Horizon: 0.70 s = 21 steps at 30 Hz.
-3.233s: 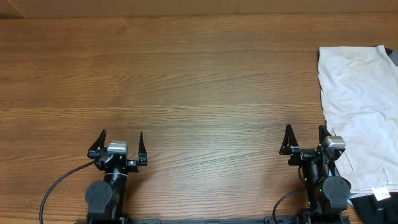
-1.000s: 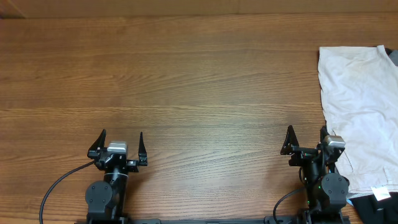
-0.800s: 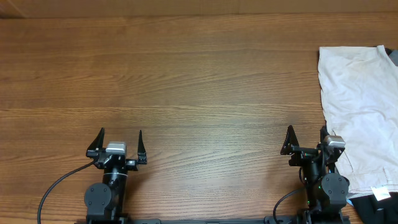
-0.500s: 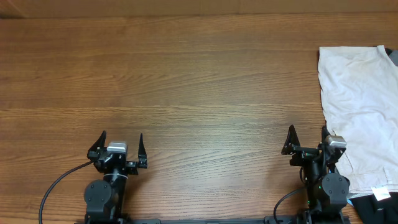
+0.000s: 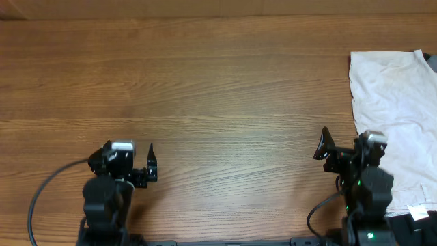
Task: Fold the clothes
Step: 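Move the right gripper toward the clothes pile at the right edge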
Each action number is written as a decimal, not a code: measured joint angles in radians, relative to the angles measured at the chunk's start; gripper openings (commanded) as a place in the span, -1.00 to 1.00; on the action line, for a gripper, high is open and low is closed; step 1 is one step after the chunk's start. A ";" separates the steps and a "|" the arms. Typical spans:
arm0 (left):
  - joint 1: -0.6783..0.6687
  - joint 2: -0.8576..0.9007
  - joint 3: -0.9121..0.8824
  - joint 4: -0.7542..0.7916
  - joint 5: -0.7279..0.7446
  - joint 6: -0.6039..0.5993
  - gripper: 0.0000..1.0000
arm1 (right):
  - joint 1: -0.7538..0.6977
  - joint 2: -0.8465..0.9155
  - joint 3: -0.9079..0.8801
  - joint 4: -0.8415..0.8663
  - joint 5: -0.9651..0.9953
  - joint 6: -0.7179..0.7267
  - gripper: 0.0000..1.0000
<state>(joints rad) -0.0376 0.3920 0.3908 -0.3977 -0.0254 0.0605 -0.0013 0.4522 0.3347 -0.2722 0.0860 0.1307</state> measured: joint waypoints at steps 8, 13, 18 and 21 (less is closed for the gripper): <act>0.000 0.277 0.231 -0.138 -0.002 -0.006 1.00 | 0.000 0.285 0.265 -0.218 0.000 -0.001 1.00; 0.000 0.423 0.380 -0.292 -0.002 -0.008 1.00 | 0.000 0.408 0.377 -0.280 -0.018 0.000 1.00; 0.000 0.502 0.476 -0.385 -0.002 -0.013 1.00 | 0.000 0.445 0.404 -0.293 -0.063 0.000 1.00; 0.000 0.513 0.486 -0.399 -0.002 -0.017 1.00 | 0.000 0.446 0.404 -0.296 -0.074 0.000 1.00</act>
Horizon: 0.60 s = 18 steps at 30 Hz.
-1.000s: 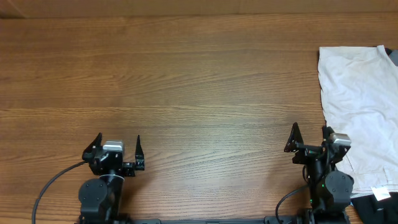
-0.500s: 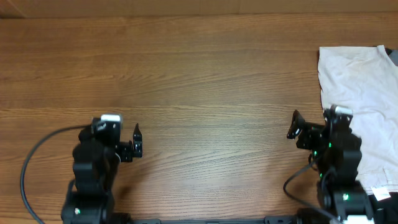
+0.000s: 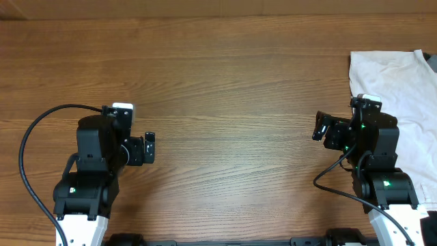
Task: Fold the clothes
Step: 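Move the right gripper toward the clothes pile at the right edge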
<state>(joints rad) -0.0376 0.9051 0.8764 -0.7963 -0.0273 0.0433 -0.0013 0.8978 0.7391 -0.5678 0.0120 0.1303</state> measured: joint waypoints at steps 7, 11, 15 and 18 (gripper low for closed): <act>0.000 0.001 0.000 -0.005 0.000 -0.011 1.00 | 0.000 0.000 0.000 0.000 0.024 0.000 1.00; 0.000 0.001 0.000 -0.007 0.000 -0.012 0.99 | -0.009 0.000 0.000 -0.017 0.075 0.000 1.00; 0.000 0.001 0.000 -0.013 0.000 -0.015 0.99 | -0.046 0.003 0.001 -0.053 0.111 0.008 1.00; 0.000 0.001 0.000 -0.013 0.000 -0.026 0.99 | -0.086 0.014 0.002 -0.071 0.138 0.015 1.00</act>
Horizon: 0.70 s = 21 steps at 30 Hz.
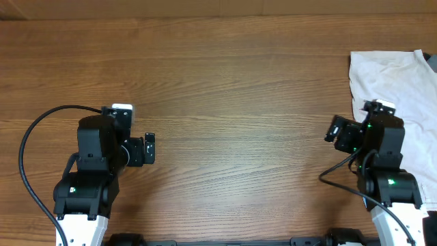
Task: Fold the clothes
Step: 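Move the right gripper toward the clothes pile at the right edge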
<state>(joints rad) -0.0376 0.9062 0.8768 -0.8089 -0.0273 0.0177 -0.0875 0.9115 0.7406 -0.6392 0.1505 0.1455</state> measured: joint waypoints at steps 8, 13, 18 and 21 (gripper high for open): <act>0.000 0.000 0.000 0.000 0.000 -0.072 1.00 | -0.104 0.158 0.000 0.021 0.026 0.008 1.00; 0.000 0.000 0.000 0.001 0.000 -0.091 1.00 | -0.133 0.304 0.000 0.093 0.035 0.009 0.98; 0.000 0.000 0.000 0.003 0.000 -0.094 1.00 | -0.134 0.417 0.000 0.151 0.061 0.011 0.93; 0.000 0.000 0.000 0.005 0.000 -0.094 1.00 | -0.134 0.481 0.001 0.203 0.084 0.011 0.89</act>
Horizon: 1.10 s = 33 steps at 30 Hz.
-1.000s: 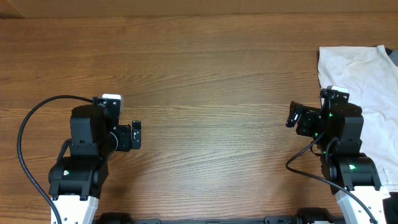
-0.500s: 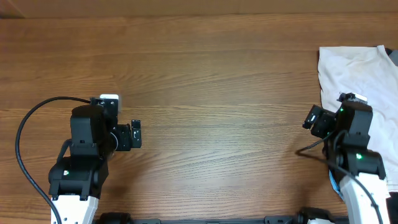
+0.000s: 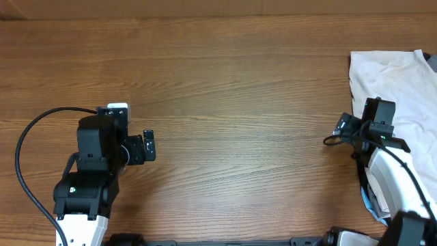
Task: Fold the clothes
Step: 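Move the right gripper toward the clothes pile at the right edge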
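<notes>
A white garment (image 3: 396, 89) lies crumpled at the table's right edge, partly cut off by the frame. My right gripper (image 3: 340, 127) hangs just left of the cloth's left edge, its arm leaning over the garment's lower part. From above I cannot make out whether its fingers are open or shut. My left gripper (image 3: 148, 145) is far away over bare wood at the left, pointing right, nothing near it. Its finger gap is also unreadable from this view.
A wooden table (image 3: 232, 82) fills the view. A dark item (image 3: 431, 60) peeks out at the right border beside the garment. A black cable (image 3: 27, 143) loops from the left arm over the table's left side.
My right arm has swung further right and stretched out, with its gripper now at the garment's left edge. The left gripper has barely shifted.
Both arms were first folded low near the front edge, grippers pointing away from me. Then both were raised, with their grippers further from me. After that the left arm held its place while the right arm moved step by step toward the white garment.
</notes>
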Each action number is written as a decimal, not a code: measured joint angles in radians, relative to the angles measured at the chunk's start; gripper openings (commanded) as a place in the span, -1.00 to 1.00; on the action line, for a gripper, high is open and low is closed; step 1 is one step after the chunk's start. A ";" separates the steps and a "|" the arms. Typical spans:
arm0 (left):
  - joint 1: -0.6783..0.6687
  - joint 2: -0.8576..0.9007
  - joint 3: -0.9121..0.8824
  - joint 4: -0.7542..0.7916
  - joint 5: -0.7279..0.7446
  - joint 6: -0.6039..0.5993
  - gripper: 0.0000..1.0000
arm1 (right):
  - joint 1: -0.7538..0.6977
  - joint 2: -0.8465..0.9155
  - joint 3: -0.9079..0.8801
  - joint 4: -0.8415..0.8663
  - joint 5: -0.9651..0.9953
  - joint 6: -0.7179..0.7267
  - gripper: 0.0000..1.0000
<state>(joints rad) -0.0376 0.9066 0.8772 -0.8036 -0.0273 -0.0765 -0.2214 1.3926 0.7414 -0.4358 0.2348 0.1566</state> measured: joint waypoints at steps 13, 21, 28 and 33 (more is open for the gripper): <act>0.000 0.000 0.000 0.000 0.000 -0.024 1.00 | 0.000 0.153 0.006 0.251 0.063 -0.001 0.88; 0.000 0.029 0.000 -0.016 0.000 -0.027 0.95 | 0.000 0.166 0.007 0.218 0.081 -0.004 0.87; 0.000 0.062 0.000 -0.018 0.000 -0.029 0.93 | 0.000 0.174 0.007 0.214 0.080 -0.010 0.75; 0.000 0.088 0.000 -0.030 0.000 -0.029 0.93 | 0.000 0.179 0.007 0.214 0.080 -0.026 0.64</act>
<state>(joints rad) -0.0376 0.9943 0.8772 -0.8333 -0.0273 -0.1059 -0.2218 1.5719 0.7483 -0.2218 0.3149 0.1310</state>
